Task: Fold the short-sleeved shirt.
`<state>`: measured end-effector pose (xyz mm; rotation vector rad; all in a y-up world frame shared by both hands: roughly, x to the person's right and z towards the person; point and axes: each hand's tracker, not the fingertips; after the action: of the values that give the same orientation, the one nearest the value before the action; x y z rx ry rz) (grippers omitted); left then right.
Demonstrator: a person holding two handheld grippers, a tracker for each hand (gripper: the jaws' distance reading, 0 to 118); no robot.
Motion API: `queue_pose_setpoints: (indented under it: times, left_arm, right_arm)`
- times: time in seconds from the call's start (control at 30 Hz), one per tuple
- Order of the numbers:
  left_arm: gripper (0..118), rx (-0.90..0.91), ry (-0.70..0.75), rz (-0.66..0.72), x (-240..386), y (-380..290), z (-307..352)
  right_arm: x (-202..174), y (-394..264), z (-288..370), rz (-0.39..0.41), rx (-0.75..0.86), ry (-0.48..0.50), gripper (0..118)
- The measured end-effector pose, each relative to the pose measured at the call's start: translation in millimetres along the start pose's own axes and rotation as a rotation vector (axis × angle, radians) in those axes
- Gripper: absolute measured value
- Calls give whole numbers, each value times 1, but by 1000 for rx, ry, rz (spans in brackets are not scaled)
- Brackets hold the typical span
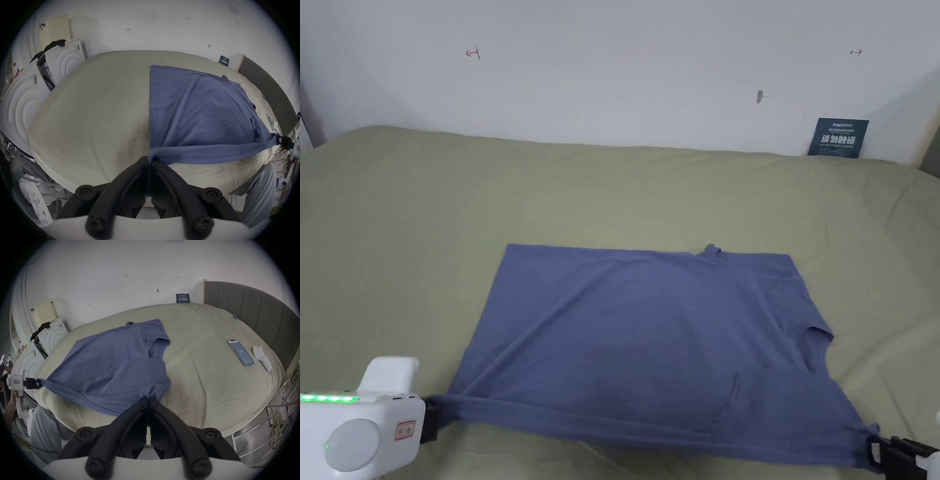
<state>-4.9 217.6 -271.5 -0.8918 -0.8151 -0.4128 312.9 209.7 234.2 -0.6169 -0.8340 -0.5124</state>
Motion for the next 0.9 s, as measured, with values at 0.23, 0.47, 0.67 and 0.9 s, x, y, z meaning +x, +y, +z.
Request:
queue_pose_setpoints:
  times: [0.23, 0.47, 0.67, 0.9]
  left_arm:
    - [118, 11, -40, 46, -6, -10, 12]
    - [89, 114, -16, 64, 6, -24, 52]
    - [0, 75, -64, 83, 1, -38, 62]
    - [0, 1, -33, 117, -24, -42, 29]
  right_arm:
    - [-1, 0, -5, -9, -19, -9, 113]
    - [-16, -6, 15, -1, 0, -20, 101]
    - [-21, -16, 23, 16, 11, -21, 2]
    - [-30, -18, 24, 22, -9, -43, 2]
